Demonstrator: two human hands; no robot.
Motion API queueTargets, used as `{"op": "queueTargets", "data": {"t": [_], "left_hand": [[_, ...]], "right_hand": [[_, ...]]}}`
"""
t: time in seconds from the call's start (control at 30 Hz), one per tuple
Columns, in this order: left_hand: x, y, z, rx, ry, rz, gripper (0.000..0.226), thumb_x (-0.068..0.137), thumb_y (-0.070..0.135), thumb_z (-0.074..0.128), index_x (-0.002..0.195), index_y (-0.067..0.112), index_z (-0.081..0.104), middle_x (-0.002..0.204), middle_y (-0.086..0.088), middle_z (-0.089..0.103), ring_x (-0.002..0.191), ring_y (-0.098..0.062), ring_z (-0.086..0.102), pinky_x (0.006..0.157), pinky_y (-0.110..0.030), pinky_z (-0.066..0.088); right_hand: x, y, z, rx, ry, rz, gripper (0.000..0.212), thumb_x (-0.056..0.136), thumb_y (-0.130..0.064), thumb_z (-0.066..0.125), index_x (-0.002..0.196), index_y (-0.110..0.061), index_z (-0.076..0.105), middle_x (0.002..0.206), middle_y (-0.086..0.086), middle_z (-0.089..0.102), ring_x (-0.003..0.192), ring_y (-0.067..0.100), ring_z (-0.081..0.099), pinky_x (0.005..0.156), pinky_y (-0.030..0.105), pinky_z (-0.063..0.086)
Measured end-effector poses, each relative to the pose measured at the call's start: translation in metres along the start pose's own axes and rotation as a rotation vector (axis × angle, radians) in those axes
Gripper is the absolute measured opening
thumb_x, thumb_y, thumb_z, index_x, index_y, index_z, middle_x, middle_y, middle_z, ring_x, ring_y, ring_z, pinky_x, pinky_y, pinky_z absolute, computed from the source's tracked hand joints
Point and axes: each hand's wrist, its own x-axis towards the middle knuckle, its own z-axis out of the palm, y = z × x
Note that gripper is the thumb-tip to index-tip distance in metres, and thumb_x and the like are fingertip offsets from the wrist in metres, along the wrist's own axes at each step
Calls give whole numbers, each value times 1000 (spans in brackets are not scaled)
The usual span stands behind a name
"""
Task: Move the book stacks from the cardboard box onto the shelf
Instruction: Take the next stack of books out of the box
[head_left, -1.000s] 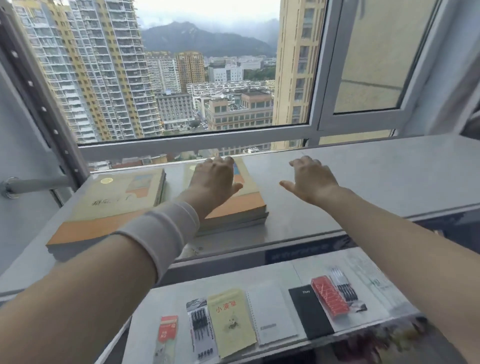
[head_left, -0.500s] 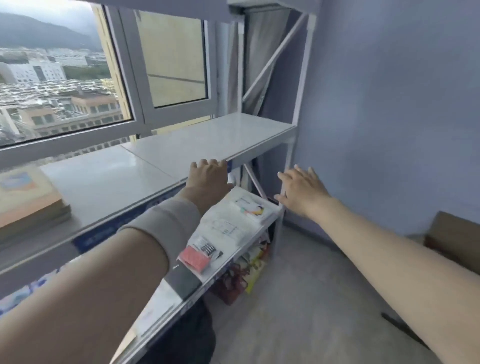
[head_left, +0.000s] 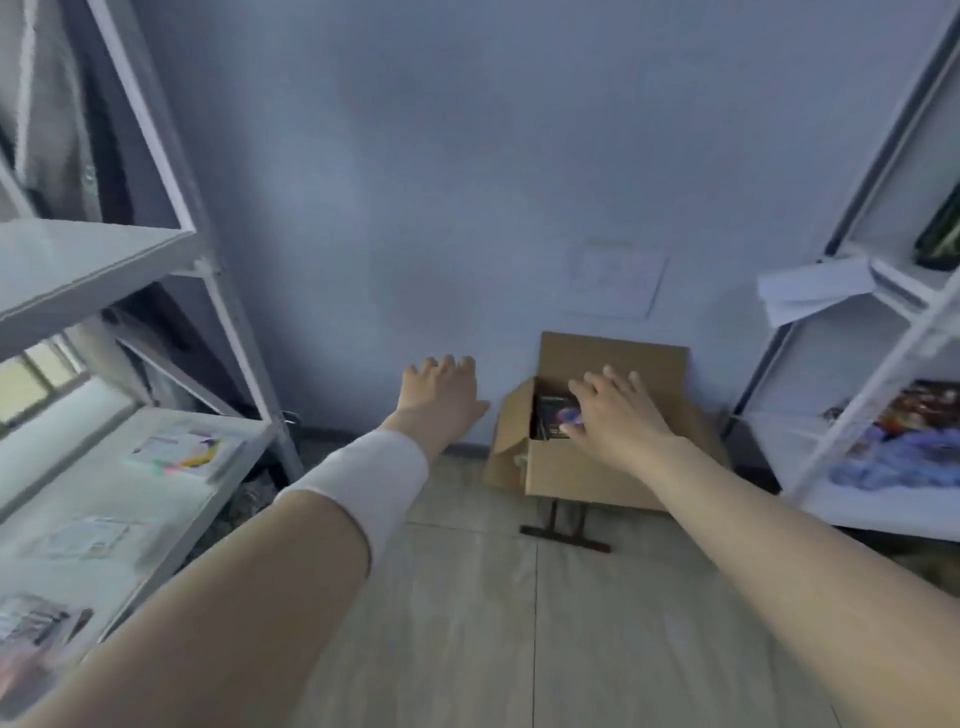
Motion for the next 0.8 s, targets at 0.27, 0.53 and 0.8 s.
{"op": "queueTargets", "data": {"t": [0.27,0.53,0.8], "left_hand": [[157,131,50,-55,-73,196,49,94,40,46,131,9,43,135,-13,50,126,-31,44,100,-39,35],[311,195,99,-88,-185,255,50,91,41,48,131,10,44,135,-12,50,127,-31,44,105,-41,34],[423,269,160,-83,-308,312,52,93,43,46,134,11,41,137,-13,49,129,-31,43,105,-41,33]], "right_hand": [[80,152,64,-10,-68,211,62,96,-43,34,147,-11,20,156,11,21,146,31,11,118,48,9],[163,253,115,54,-192,355,61,96,-44,34,147,-13,21,156,10,21,146,29,12,119,43,13],[252,342,178,118,-294,385,61,96,-42,36,147,-14,20,156,10,21,146,28,13,119,41,15]]}}
